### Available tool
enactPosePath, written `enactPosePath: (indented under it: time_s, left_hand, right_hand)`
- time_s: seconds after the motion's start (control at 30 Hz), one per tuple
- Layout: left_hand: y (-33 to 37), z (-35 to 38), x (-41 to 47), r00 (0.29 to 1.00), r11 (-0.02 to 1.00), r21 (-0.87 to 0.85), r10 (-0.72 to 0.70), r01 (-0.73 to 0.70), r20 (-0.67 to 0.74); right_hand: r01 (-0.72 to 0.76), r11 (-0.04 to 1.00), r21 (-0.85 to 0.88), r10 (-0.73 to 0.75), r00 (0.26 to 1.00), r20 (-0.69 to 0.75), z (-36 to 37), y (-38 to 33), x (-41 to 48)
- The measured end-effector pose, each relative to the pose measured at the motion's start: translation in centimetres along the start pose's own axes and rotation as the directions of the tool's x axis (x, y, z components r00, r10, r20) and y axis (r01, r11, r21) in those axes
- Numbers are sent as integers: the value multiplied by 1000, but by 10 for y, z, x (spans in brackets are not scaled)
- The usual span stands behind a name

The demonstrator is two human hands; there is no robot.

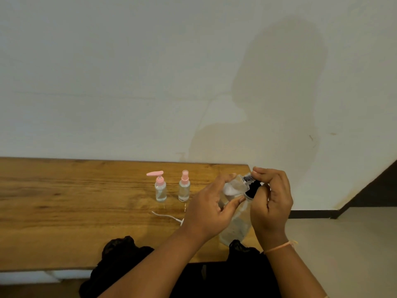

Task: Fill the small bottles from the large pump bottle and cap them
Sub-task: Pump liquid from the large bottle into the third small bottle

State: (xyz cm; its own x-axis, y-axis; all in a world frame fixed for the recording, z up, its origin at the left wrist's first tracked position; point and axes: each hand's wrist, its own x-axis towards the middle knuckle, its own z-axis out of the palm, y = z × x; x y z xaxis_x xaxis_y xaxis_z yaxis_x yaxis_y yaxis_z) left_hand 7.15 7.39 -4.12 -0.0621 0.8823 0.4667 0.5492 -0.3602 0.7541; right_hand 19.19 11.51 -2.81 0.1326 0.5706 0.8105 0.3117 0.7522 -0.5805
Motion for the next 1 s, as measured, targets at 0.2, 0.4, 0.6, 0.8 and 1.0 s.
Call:
enactPosePath:
  time_s: [0.2,0.4,0.6,0.8,1.0]
  left_hand:
    - [0,-1,3,1000,1000,3,-18,18,3]
    - [2,-3,0,999,1000,20,-25,24,47]
    - [-1,-1,1,1000,1000,7,-23,23,7]
    - [0,1,1,1000,1000,1,-18,18,16]
    - [1,-1,-2,997,999,11,-47,46,68]
  right_hand:
    - [4,1000,-5,-4,1000,-7,3,4,3]
    - [5,1000,-29,-4,1000,12,1,12,-4]
    - [-23,1000,-18,23,1000,7,2,1,0]
    - [6,1000,-27,-6,1000,10,1,-1,2]
    - [17,999,-48,-15,999,37,-1,12,-5]
